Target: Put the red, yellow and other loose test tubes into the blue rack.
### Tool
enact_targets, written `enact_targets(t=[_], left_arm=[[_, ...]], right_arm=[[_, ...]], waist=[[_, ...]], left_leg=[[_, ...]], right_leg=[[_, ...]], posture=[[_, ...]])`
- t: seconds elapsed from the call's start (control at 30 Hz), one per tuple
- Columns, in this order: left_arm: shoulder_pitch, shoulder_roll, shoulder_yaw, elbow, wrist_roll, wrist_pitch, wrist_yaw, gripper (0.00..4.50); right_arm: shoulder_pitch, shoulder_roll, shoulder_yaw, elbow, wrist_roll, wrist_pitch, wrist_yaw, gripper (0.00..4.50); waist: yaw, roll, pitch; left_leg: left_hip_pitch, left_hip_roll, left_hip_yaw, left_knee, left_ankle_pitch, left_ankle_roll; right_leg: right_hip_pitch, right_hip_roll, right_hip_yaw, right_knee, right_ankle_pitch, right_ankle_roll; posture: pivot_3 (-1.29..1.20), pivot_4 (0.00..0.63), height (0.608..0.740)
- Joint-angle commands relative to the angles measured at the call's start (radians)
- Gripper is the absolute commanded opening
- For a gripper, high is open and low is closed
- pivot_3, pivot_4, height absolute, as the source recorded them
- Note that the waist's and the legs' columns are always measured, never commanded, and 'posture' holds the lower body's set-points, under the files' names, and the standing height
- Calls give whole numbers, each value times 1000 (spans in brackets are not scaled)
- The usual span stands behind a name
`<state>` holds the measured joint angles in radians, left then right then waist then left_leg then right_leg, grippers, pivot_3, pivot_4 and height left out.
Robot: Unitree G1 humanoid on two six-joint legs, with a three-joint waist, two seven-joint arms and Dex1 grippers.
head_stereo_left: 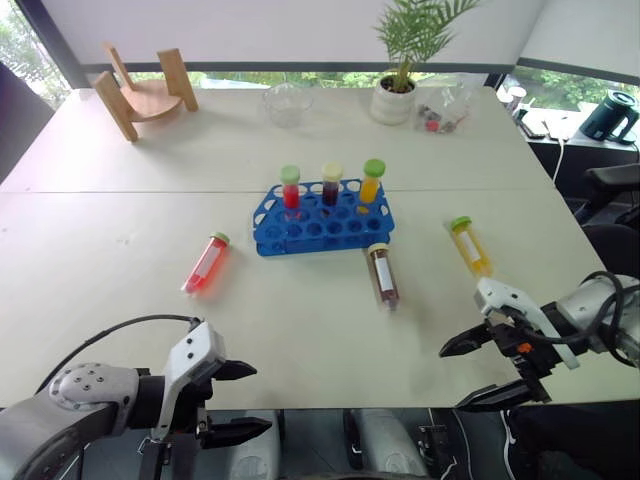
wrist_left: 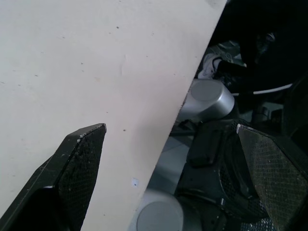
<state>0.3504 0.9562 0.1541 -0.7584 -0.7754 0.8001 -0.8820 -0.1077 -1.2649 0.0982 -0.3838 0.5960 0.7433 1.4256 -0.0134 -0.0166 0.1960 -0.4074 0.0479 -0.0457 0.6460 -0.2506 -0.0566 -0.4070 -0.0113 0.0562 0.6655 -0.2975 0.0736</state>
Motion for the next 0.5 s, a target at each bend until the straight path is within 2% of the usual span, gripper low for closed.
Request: enact_targets(t=[0.03, 0.5], left_arm=[[-9, -9, 9, -10, 12, -19, 14, 4500], [-68, -22, -36, -1, 19, -1, 48, 4500]], right_arm=[[-10, 13, 5, -3, -11, -16, 10, 4423], [6, 26, -4, 3, -37, -17, 2, 4423]], waist=[[0, 0, 0], [0, 0, 0]], left_leg=[[0, 0, 0, 0, 0, 0], [0, 0, 0, 0, 0, 0]], right_leg=[[0, 0, 0, 0, 0, 0], [1, 0, 0, 0, 0, 0]], posture=[[0, 150, 740], [0, 150, 740]])
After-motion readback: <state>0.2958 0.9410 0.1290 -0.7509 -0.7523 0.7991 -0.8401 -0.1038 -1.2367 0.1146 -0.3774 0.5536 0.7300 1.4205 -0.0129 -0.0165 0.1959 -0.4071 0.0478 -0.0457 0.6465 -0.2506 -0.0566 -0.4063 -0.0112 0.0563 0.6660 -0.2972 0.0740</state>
